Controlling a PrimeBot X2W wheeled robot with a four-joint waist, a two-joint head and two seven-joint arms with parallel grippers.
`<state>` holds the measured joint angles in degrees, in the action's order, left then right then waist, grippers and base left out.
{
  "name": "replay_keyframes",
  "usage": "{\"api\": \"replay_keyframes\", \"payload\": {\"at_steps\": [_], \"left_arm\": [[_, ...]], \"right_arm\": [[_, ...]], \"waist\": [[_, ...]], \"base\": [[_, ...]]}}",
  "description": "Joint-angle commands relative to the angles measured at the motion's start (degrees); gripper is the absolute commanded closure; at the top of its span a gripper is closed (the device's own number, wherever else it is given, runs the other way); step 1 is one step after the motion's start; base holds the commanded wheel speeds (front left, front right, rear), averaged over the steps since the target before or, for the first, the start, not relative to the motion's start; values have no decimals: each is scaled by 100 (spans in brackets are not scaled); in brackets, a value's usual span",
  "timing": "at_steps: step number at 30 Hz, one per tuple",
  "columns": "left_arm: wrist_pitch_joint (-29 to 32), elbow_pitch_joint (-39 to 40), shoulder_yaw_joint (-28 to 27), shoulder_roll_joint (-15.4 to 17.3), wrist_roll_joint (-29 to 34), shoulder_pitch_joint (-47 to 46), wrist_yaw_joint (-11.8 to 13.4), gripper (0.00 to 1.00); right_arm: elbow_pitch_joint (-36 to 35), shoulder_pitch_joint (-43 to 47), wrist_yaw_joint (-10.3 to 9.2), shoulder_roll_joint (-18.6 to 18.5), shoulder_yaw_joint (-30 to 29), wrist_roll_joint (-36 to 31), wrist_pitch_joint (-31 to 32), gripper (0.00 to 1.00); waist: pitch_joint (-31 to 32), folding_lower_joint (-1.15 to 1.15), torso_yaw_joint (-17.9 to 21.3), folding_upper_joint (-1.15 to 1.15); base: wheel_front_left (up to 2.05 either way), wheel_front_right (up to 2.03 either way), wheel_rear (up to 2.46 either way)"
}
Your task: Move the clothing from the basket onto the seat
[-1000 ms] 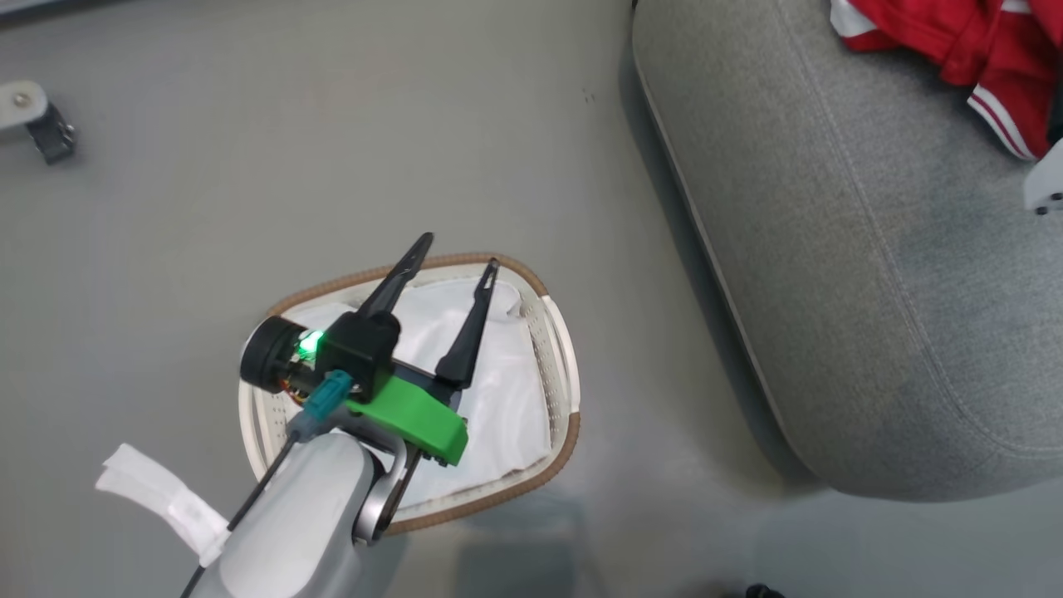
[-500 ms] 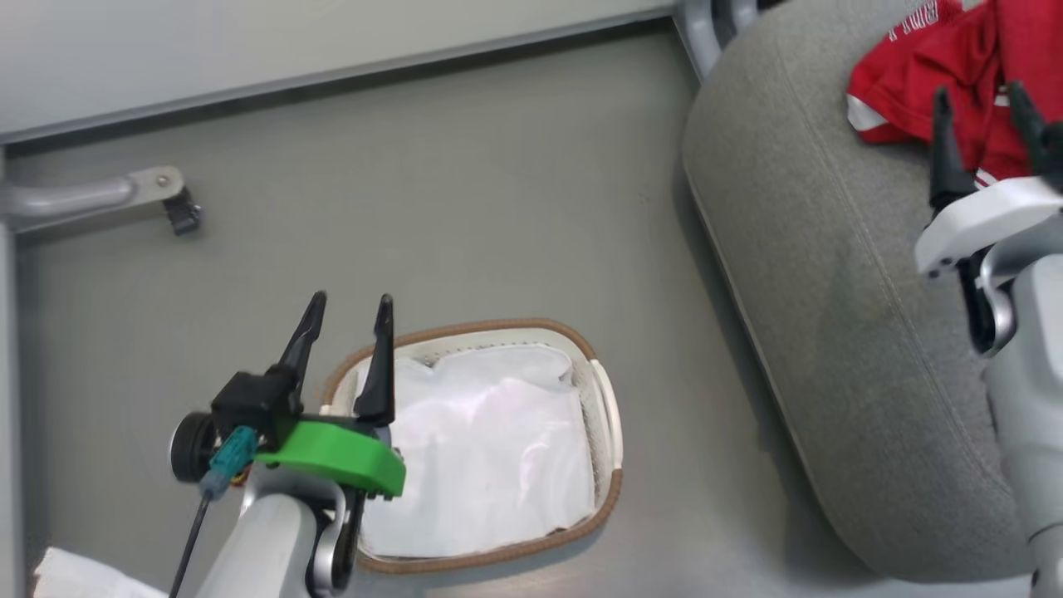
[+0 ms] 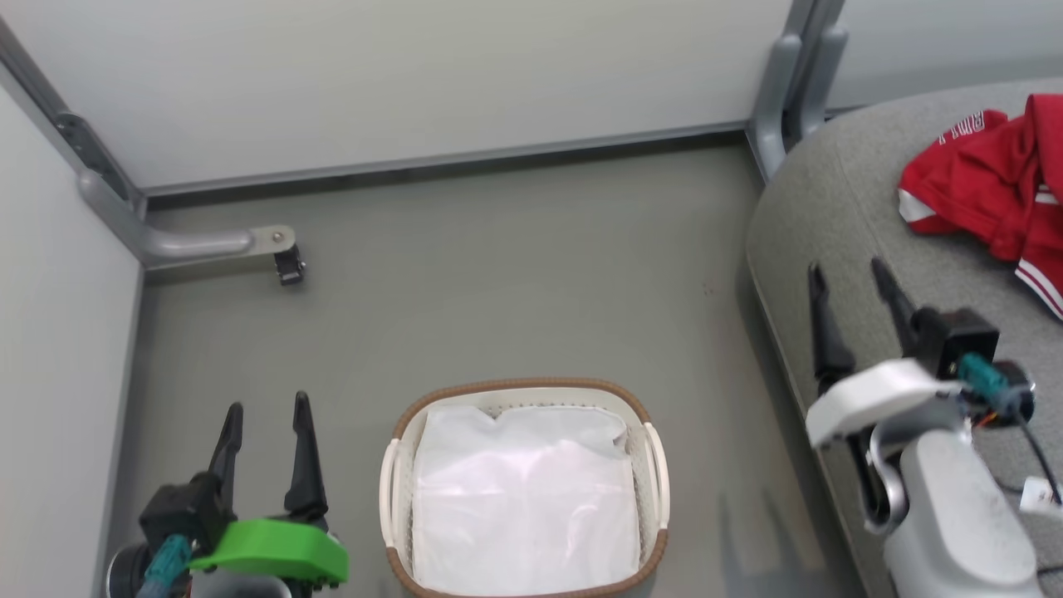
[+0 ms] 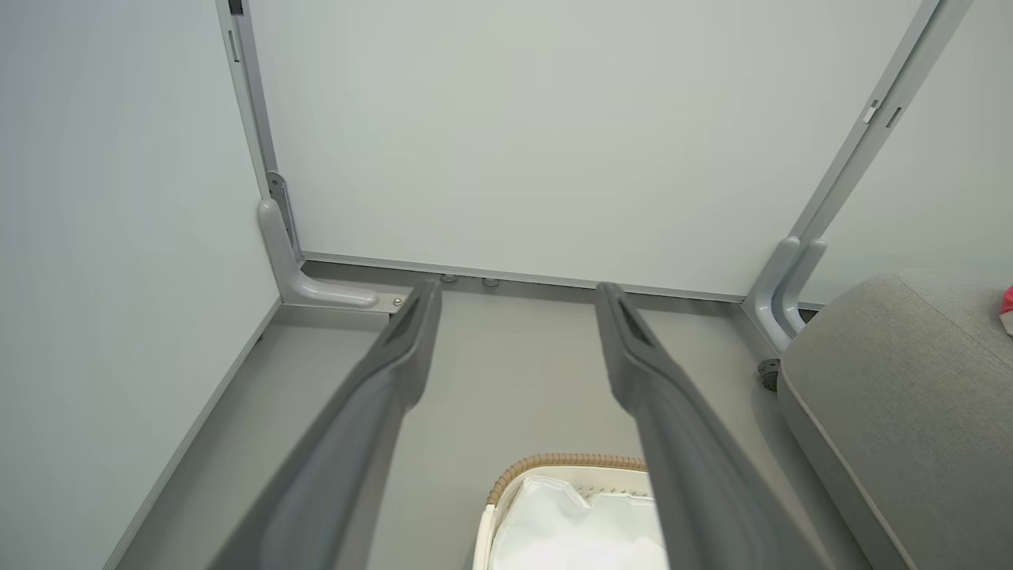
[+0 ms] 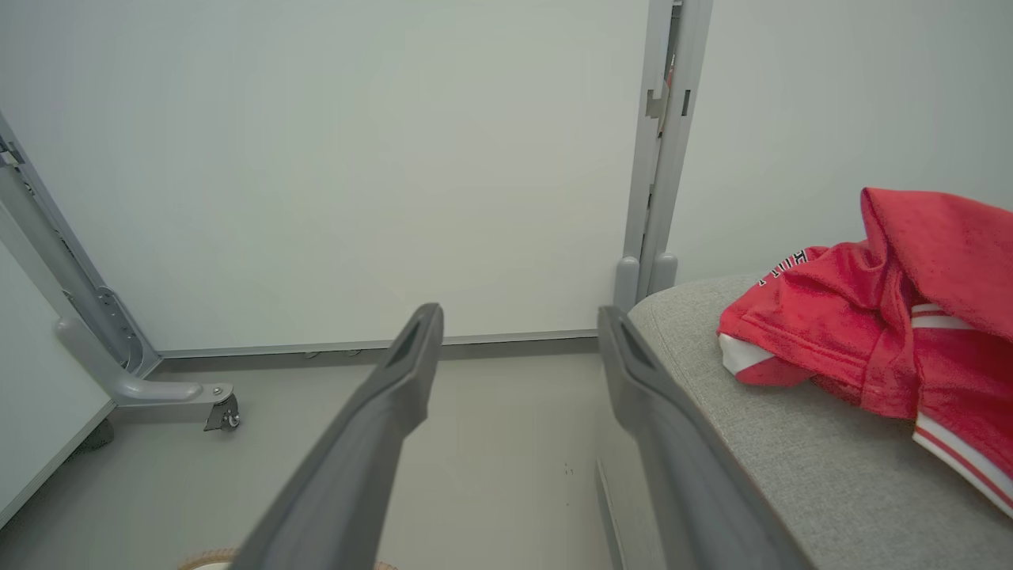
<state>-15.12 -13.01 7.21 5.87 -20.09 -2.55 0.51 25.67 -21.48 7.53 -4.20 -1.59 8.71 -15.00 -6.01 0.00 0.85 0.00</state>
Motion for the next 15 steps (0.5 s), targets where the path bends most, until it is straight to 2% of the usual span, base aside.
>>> {"api": "replay_keyframes", "payload": {"at_steps": [1, 5, 10, 15], "left_arm": [[-3, 25, -71, -50, 55, 175, -36, 0], [-4, 35, -161, -101, 146, 410, -108, 0], [-4, 4, -267, -186, 153, 677, -189, 0], [-4, 64, -328, -236, 188, 879, -214, 0]], "right_arm": [[-126, 291, -8, 56, 39, 13, -26, 0], [-498, 864, -8, 106, 135, 91, -27, 0], [-832, 1412, -8, 115, 401, 598, -27, 0], [-1002, 1673, -8, 119, 541, 575, -27, 0]], "waist": [[273, 0, -232, 0], [387, 0, -309, 0], [533, 0, -353, 0], [588, 0, -338, 0]], "base": [[0, 0, 0], [0, 0, 0], [0, 0, 0], [0, 0, 0]]}}
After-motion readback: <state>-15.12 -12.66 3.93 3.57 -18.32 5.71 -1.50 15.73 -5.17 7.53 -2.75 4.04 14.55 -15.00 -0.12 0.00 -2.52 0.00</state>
